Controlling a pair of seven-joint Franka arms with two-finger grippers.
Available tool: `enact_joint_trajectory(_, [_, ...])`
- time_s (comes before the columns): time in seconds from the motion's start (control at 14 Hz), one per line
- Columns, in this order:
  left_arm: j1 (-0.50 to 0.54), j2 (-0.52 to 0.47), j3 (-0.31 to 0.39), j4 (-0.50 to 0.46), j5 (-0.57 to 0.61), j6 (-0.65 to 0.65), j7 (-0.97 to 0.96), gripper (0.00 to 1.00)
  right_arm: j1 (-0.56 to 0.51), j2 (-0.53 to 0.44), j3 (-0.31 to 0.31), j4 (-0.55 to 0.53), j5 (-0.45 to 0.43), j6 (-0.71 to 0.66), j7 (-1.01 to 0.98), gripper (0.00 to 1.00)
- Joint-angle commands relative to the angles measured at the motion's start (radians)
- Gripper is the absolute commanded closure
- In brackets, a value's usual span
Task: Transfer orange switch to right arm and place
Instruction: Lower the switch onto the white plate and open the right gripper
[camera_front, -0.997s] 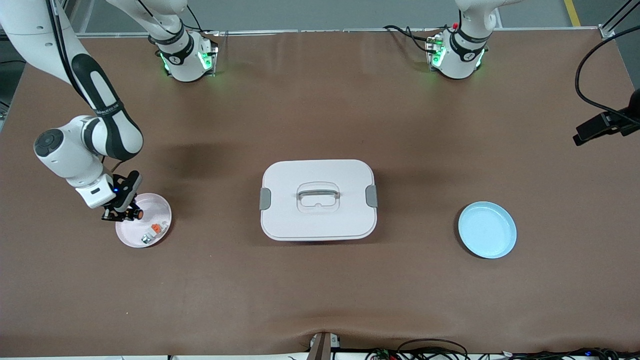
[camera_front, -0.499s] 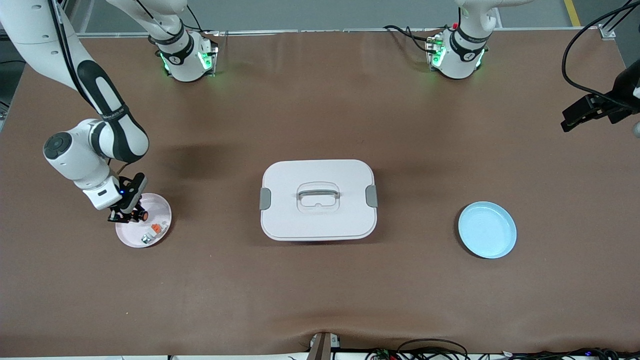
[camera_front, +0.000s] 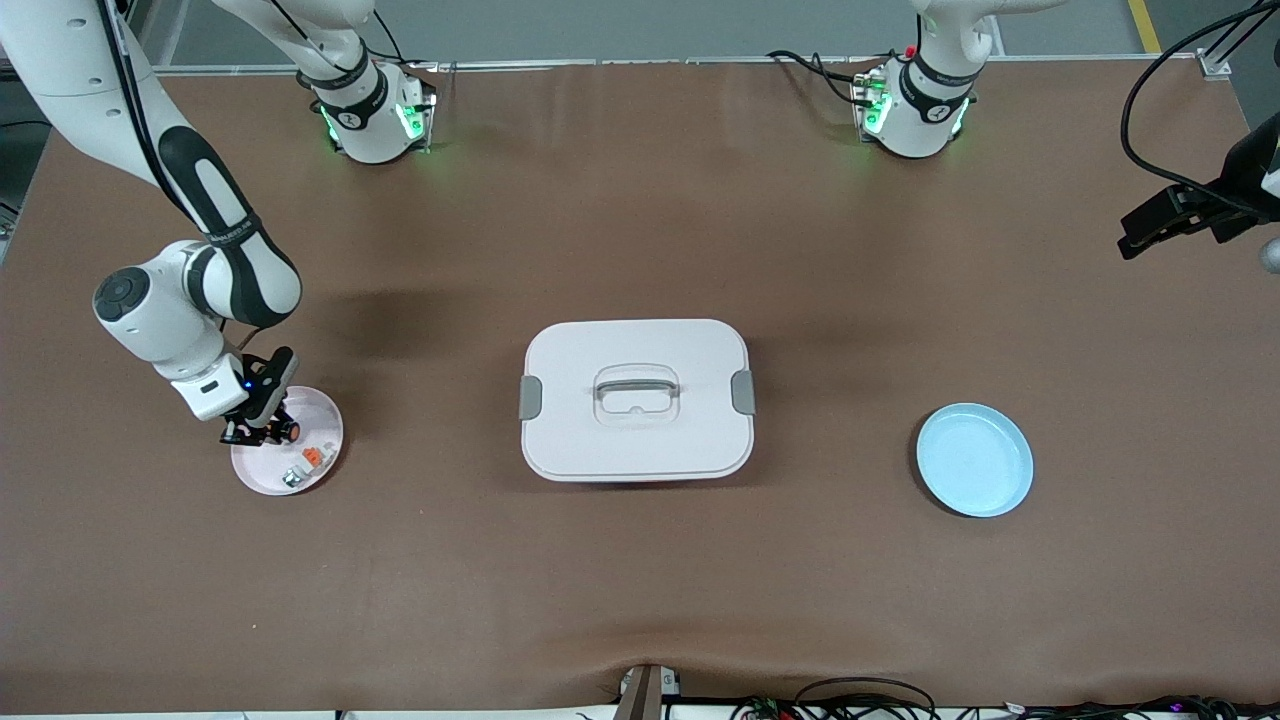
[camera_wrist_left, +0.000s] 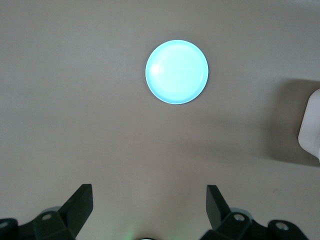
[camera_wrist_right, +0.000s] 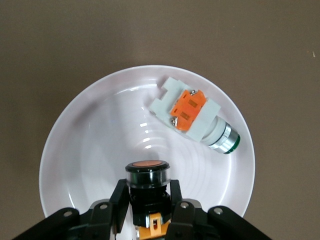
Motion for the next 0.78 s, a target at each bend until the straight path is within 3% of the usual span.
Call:
enact_joint_trajectory(0.0, [-0.007,-0.014,0.008,-0.012,-0.019,0.006,0.010,0.00,-0.021,0.018,0.017,0.000,0.022,0.029,-0.016,1.00])
enact_joint_trajectory(0.14, [-0.003,-0.013,0.008,-0.013,-0.018,0.006,0.013,0.00,-0.022,0.023,0.017,0.003,0.022,0.029,-0.016,1.00])
enact_joint_trajectory(0.21, [-0.004,-0.011,0.008,-0.012,-0.009,0.008,0.014,0.00,-0.024,0.023,0.019,0.005,0.023,0.026,-0.013,0.77])
enact_joint_trajectory(0.28, [-0.010,-0.013,0.008,-0.012,0.017,0.015,0.022,0.00,-0.025,0.023,0.019,0.006,0.030,0.020,-0.013,0.01])
enact_joint_trajectory(0.71, [-0.003,-0.013,-0.023,-0.004,0.051,0.026,0.029,0.00,-0.022,0.017,0.019,0.006,0.037,0.011,-0.014,0.00])
